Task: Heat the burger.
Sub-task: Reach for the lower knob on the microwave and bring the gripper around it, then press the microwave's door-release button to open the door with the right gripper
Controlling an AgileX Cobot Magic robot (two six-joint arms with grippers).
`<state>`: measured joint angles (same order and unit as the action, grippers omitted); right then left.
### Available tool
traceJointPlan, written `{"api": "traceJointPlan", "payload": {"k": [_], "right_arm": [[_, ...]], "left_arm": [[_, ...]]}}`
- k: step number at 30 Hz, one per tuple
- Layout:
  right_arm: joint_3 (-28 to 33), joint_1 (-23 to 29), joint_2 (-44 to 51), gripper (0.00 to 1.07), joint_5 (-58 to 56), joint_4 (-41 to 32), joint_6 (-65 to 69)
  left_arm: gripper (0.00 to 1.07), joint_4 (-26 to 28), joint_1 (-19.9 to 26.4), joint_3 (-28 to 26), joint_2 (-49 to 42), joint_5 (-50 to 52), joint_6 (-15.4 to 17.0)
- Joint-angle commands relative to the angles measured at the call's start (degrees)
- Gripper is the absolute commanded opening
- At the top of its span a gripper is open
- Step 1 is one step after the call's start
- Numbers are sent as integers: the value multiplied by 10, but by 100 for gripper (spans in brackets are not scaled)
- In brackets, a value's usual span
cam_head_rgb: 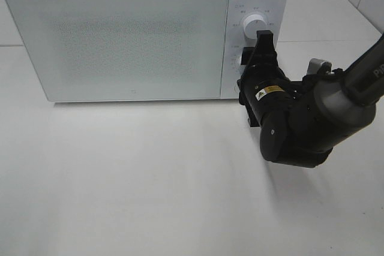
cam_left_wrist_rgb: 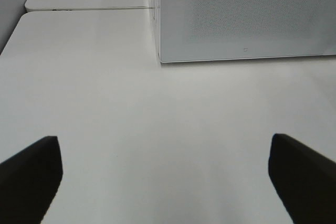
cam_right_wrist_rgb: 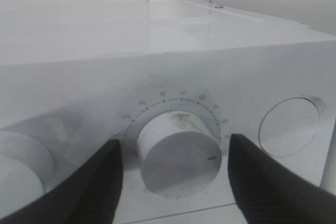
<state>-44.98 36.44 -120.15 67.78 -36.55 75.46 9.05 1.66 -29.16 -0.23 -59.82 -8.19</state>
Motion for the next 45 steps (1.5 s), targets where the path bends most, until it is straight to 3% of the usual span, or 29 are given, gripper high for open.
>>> {"api": "traceJointPlan", "payload": {"k": [1,17,25,27,34,39,41,45], "right_arm": [[-16,-3,6,67,55,3,-33],[97,-3,112,68,-153,108,-172],[122,-6,191,68,-318,128,-391],[118,-19,224,68,-391,136,-489],[85,-62,288,68,-578,205,-647],[50,-74,332,68,-720,277,-676],[-7,-78,387,68,-906,344,-676],[-38,-78,430,68,-1018,372,-676]], "left_arm": [[100,3,1,2,-11,5,0],[100,2,1,2,-11,5,0],[100,1,1,2,-11,5,0],[100,1,1,2,-11,5,0],[100,1,1,2,-11,5,0],[100,1,1,2,-11,5,0],[100,1,1,2,-11,5,0],[100,1,1,2,-11,5,0]]}}
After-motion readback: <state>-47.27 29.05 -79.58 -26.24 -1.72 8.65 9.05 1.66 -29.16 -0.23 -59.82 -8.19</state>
